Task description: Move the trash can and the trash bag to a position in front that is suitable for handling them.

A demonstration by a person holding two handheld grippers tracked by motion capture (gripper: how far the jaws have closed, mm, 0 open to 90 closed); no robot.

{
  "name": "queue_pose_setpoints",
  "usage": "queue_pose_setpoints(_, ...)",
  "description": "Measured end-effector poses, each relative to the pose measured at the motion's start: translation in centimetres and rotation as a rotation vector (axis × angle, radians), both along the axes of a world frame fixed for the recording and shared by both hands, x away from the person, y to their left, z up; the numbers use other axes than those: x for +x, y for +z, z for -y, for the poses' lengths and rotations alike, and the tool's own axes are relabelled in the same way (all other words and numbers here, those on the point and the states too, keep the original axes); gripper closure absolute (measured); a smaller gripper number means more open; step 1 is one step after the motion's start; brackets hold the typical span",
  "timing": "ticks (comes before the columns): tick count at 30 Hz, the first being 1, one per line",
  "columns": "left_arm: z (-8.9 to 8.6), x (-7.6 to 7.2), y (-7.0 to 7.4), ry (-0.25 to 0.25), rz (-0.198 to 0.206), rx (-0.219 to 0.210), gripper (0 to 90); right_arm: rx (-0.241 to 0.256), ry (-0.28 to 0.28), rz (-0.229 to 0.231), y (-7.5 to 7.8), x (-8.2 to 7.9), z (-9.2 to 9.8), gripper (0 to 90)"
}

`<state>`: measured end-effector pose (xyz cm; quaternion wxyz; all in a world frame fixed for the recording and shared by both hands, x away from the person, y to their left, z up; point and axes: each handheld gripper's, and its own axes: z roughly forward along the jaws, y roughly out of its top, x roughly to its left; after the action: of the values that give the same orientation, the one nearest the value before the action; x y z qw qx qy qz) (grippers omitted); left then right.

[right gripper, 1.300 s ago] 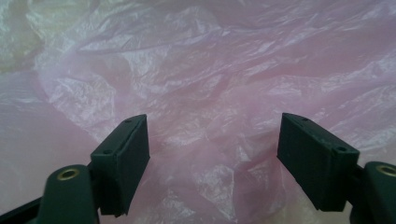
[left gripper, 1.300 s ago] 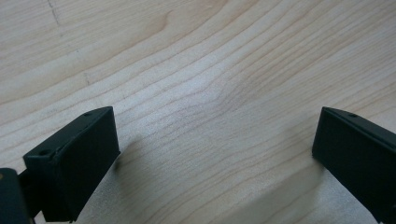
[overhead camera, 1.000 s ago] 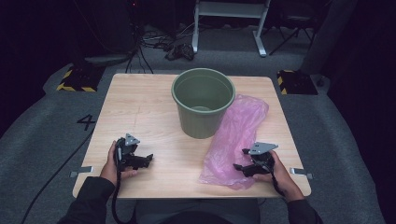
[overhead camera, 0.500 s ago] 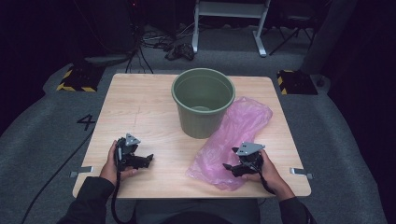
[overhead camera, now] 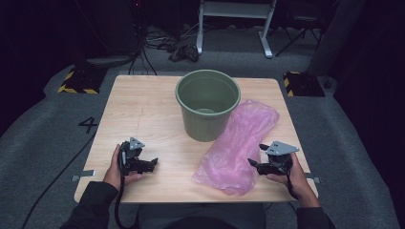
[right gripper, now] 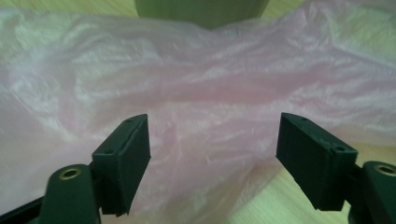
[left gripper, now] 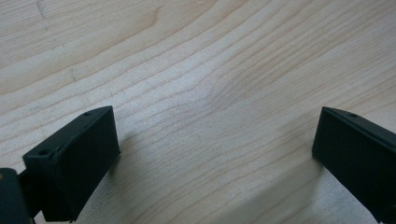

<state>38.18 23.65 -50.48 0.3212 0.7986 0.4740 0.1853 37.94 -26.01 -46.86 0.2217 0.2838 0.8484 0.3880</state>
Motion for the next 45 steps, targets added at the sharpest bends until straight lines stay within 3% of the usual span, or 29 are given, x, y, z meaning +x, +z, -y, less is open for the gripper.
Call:
queue_pose_setpoints(2,0.1,-0.1,0.1,-0.018,-0.006,0.01,0.4,0.023,0.035,-0.046,-0.9,0.3,-0.1,26.9)
queue_pose_setpoints(4,0.3,-0.2,0.3,-0.032,-0.01,0.011,2.7,0.006,0.058,-0.07,-1.5,0.4,-0.5,26.7)
queue_pose_setpoints(7,0.7,-0.7,0.6,-0.089,0.007,0.004,18.9,0.005,0.1,-0.109,-2.2,0.5,-1.4,26.2)
queue_pose_setpoints(9,1.2,-1.0,0.8,-0.116,0.015,-0.002,15.4,-0.006,0.125,-0.119,-2.5,0.4,-2.1,25.9)
queue_pose_setpoints(14,2.5,-1.7,1.8,-0.199,0.052,-0.054,17.0,-0.02,0.159,-0.125,-2.8,0.4,-3.4,25.7)
queue_pose_setpoints(22,4.6,-2.7,3.1,-0.259,0.076,-0.089,16.8,-0.014,0.155,-0.13,-3.0,0.6,-4.3,25.8)
queue_pose_setpoints(26,6.2,-3.5,4.2,-0.322,0.09,-0.138,17.0,-0.014,0.153,-0.134,-3.0,0.7,-4.8,25.7)
queue_pose_setpoints(30,7.7,-3.8,4.6,-0.378,0.08,-0.18,16.9,-0.01,0.153,-0.135,-3.1,0.9,-5.2,25.4)
queue_pose_setpoints(34,9.2,-3.8,4.4,-0.418,0.051,-0.193,17.0,-0.014,0.148,-0.135,-3.1,0.9,-5.6,25.2)
queue_pose_setpoints(39,10.8,-3.4,3.4,-0.455,0.007,-0.157,23.9,-0.02,0.151,-0.123,-3.0,1.0,-5.9,24.9)
queue_pose_setpoints(40,11.4,-3.2,2.7,-0.461,-0.004,-0.122,25.7,-0.017,0.15,-0.125,-3.1,0.9,-5.9,24.9)
queue_pose_setpoints(45,12.1,-2.2,1.4,-0.462,-0.04,-0.077,38.2,-0.022,0.154,-0.12,-3.0,0.9,-5.7,24.7)
